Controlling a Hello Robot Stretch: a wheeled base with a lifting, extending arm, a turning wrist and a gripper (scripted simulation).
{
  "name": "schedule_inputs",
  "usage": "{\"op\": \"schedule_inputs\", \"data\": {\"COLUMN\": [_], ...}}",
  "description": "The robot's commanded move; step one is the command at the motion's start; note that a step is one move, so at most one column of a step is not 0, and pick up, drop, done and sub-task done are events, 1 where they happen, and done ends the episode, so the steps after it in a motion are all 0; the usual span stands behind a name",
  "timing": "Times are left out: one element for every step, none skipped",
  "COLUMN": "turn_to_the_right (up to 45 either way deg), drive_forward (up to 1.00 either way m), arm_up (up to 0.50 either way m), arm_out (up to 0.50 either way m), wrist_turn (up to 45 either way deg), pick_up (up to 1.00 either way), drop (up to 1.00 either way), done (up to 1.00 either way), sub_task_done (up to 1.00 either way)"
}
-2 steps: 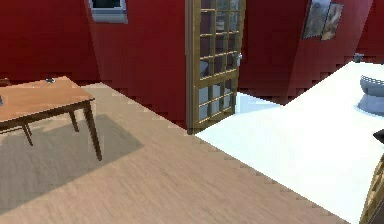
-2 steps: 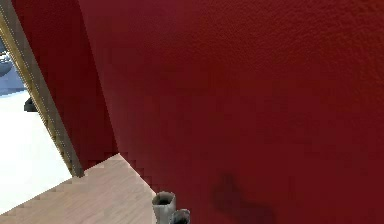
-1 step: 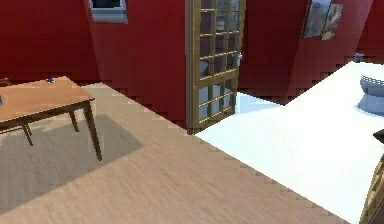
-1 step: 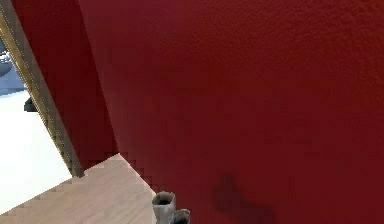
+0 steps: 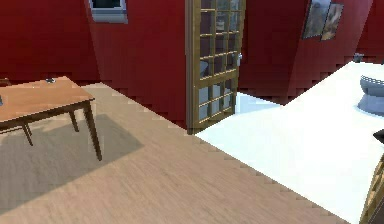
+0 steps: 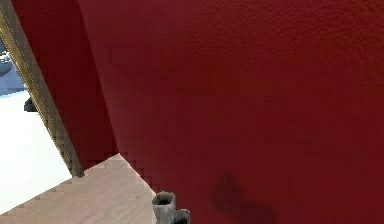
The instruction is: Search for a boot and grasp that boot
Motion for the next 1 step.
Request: {"op": "schedule_inputs", "data": {"turn_to_the_right": [0.0], "drive_forward": [0.00], "arm_up": [0.00], "arm_out": [0.00], "wrist_turn": [0.0], "pick_up": [1.00], "drop": [0.00], "done": [0.00], "sub_task_done": [0.00]}}
